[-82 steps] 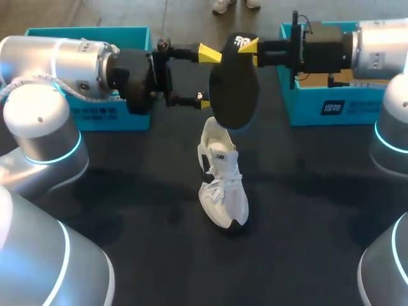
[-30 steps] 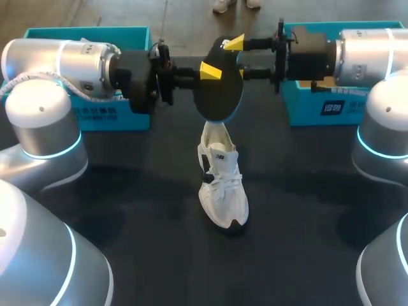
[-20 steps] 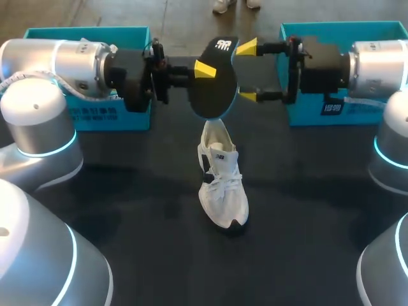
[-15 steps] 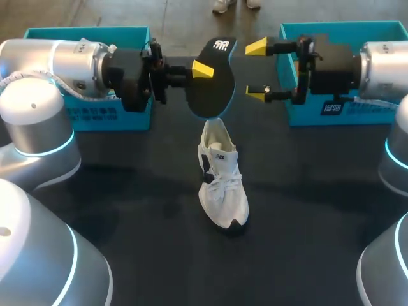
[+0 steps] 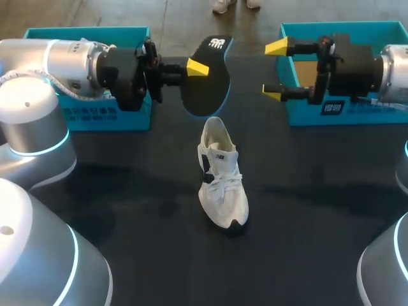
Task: Take the shoe out of the shoebox, open the shoe tongue, remove and reinsert the insole, then place the shoe into the shoebox
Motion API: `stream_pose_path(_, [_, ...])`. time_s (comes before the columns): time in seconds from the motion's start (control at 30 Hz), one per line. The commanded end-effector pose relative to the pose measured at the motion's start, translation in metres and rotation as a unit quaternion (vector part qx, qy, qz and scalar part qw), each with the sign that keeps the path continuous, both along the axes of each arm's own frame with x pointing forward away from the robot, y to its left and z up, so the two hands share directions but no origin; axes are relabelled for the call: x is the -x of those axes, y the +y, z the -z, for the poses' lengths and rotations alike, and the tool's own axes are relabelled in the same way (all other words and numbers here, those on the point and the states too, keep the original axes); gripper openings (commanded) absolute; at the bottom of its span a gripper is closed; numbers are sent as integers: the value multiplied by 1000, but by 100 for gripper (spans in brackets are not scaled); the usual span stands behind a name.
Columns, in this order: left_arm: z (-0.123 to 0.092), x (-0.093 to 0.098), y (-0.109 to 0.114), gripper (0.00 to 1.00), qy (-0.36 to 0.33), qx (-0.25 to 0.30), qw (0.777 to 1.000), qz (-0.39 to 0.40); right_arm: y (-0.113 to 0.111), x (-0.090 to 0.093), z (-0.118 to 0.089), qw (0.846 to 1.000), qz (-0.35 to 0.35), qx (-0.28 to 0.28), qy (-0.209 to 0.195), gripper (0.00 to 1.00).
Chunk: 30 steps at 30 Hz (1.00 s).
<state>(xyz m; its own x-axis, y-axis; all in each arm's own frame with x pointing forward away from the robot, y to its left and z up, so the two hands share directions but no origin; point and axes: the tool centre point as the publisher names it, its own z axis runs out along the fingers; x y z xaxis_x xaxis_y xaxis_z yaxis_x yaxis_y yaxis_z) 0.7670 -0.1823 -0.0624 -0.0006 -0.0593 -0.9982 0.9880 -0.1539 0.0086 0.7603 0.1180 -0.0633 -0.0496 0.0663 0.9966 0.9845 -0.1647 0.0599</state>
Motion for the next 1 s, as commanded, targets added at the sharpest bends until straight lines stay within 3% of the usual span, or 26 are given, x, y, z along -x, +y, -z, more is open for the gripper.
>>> stream_pose_path(0.03, [1,1,0,0,-1,1,1000,-1,1,1,1,1000,2,0,0,100])
stream_pose_path(0.47, [1,1,0,0,-1,1,1000,-1,1,1,1,1000,2,0,0,100])
stream_pose_path(0.63, [2,4,1,0,113,-38,993,19,1,1,1,1000,2,0,0,100])
stream_pose_path(0.77, [4,3,2,0,151,-53,987,28,1,1,1,1000,2,0,0,100])
stream_pose_path(1.0, [0,2,8,0,303,-64,948,68,1,1,1,1000,2,0,0,100])
